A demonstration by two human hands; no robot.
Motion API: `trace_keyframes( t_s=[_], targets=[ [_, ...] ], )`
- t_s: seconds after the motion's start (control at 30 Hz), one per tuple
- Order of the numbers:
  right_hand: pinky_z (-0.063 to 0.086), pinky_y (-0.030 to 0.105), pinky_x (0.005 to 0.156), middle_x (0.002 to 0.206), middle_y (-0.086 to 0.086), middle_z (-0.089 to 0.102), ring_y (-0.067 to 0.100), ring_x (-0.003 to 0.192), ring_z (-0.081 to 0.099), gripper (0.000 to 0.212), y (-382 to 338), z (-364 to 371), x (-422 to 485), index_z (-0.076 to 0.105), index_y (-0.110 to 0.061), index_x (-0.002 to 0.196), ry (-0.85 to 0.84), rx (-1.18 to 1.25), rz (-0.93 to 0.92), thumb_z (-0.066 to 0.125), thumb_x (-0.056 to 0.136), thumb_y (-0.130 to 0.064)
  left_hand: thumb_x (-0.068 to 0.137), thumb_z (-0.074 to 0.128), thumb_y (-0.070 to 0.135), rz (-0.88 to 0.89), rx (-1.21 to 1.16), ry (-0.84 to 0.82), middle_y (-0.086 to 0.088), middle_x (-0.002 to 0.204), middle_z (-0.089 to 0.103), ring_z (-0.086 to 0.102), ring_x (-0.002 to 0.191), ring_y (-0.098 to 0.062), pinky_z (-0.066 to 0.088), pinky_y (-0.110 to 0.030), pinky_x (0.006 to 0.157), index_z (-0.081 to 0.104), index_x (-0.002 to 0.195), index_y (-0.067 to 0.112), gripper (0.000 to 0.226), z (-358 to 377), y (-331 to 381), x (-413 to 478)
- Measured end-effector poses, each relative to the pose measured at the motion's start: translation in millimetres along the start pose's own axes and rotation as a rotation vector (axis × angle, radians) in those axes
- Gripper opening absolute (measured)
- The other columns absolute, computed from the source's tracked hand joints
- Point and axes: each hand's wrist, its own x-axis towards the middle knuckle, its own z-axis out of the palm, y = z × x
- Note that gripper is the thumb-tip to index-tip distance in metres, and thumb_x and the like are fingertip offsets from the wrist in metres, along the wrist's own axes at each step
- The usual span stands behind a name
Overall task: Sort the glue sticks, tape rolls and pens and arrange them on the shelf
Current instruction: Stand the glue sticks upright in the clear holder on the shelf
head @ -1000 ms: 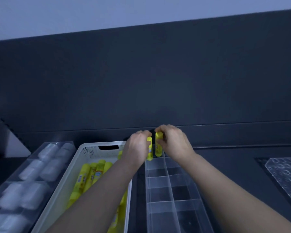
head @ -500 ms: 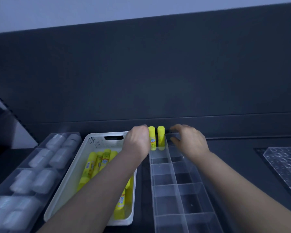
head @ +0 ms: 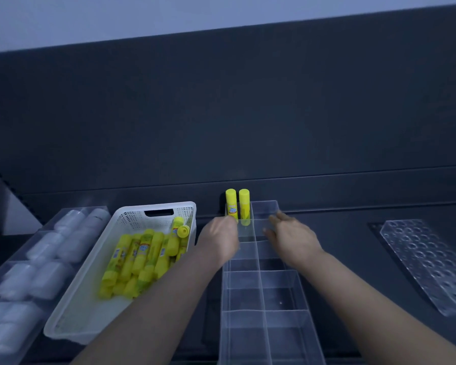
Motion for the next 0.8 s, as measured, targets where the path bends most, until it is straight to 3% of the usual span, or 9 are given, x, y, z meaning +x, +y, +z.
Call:
trace_keyframes(
  t_s=[0.13, 0.2, 0.27, 0.4, 0.57, 0.8],
  targets=[
    [0.036, 0.037, 0.105, 0.157, 0.007, 0.022, 0.025, 0.140, 0.031, 0.045, 10, -3, 9, 0.039, -0.013, 0.140, -0.033, 0.002, 0.016, 0.034, 0.102, -0.037, 0.089, 0.041, -0.005, 0.016, -0.015, 0.003, -0.016, 0.099, 0.063, 0.054, 0.077, -0.028, 0.039, -0.033, 0.063, 0.055, 0.095, 0.004, 0.018, 4, 5, 9],
    [0.036, 0.037, 0.104, 0.154, 0.007, 0.029, 0.024, 0.139, 0.032, 0.043, 12, -5, 11, 0.042, -0.013, 0.137, -0.026, -0.019, 0.014, 0.034, 0.102, -0.036, 0.089, 0.042, -0.004, 0.021, -0.034, 0.005, -0.014, 0.096, 0.061, 0.054, 0.077, -0.028, 0.041, -0.033, 0.063, 0.057, 0.105, 0.003, 0.024, 7, 1, 14],
    [0.037, 0.037, 0.102, 0.148, 0.006, 0.037, 0.024, 0.137, 0.033, 0.039, 8, -8, 11, 0.046, -0.014, 0.134, 0.022, -0.051, -0.006, 0.036, 0.101, -0.033, 0.089, 0.044, -0.001, 0.030, -0.062, 0.045, -0.012, 0.097, 0.062, 0.060, 0.085, -0.030, 0.046, -0.035, 0.066, 0.058, 0.111, 0.008, 0.027, 4, -6, 16],
    [0.043, 0.035, 0.087, 0.128, 0.000, 0.056, 0.024, 0.118, 0.051, 0.032, -22, -17, 7, 0.055, -0.025, 0.126, 0.154, -0.087, -0.105, 0.044, 0.096, -0.031, 0.091, 0.054, 0.016, 0.053, -0.134, 0.247, -0.007, 0.114, 0.067, 0.059, 0.111, -0.029, 0.049, -0.036, 0.089, 0.062, 0.118, 0.018, 0.028, -19, -31, 11],
    [0.036, 0.031, 0.070, 0.118, -0.001, 0.063, 0.027, 0.108, 0.058, 0.029, -78, -16, 0, 0.059, -0.030, 0.120, 0.220, -0.050, -0.220, 0.045, 0.096, -0.026, 0.089, 0.051, 0.012, -0.075, -0.204, 0.391, -0.002, 0.108, 0.070, 0.060, 0.108, -0.025, 0.050, -0.036, 0.089, 0.069, 0.110, 0.022, 0.029, -47, -97, -4],
    [0.045, 0.034, 0.076, 0.108, -0.005, 0.069, 0.024, 0.104, 0.061, 0.027, -134, 3, 1, 0.065, -0.032, 0.110, 0.262, 0.007, -0.274, 0.046, 0.093, -0.024, 0.077, 0.058, 0.010, -0.218, -0.152, 0.230, -0.001, 0.104, 0.069, 0.061, 0.103, -0.023, 0.052, -0.031, 0.084, 0.072, 0.094, 0.019, 0.024, -44, -173, -25]
  ],
)
